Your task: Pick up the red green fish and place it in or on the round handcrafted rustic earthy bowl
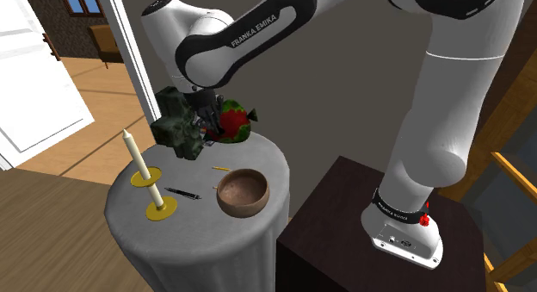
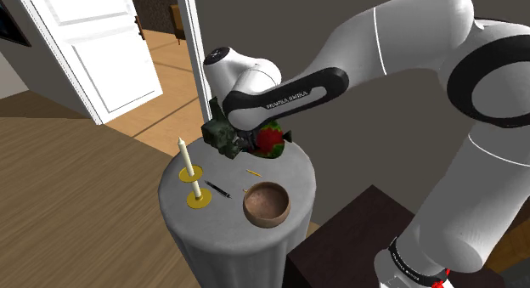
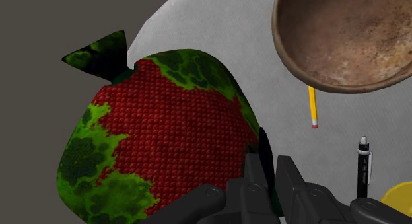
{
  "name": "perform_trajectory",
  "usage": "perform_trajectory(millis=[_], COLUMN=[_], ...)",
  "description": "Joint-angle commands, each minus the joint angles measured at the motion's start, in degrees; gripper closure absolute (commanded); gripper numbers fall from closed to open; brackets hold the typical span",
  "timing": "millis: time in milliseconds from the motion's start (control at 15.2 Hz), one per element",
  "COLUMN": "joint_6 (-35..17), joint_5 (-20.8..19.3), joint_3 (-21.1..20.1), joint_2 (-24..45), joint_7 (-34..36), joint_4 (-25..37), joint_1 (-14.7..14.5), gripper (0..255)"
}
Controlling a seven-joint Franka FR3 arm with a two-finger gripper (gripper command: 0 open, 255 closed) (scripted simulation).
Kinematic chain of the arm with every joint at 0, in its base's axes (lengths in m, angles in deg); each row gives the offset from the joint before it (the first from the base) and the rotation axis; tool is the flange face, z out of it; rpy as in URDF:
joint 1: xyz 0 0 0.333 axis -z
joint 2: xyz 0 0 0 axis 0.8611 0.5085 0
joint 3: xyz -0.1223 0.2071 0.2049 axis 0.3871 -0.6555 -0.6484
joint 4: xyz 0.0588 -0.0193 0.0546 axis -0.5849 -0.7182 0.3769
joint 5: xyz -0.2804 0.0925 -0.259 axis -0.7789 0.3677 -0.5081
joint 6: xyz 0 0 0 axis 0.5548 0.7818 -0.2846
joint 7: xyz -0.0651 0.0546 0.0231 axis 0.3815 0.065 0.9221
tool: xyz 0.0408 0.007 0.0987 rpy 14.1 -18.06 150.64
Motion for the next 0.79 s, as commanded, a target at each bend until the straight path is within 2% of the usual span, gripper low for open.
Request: perform_trajectory(millis=[0,726], joint_6=[0.12,3.1], joint_5=[0.84,6.22], joint_3=[-1.02,-7.55], joint_2=[-2.27,-10.57], joint_7=[1.8,11.9], joint_4=[-2.53,-10.01], joint_1=[-1.01,-7.43], gripper=[255,255])
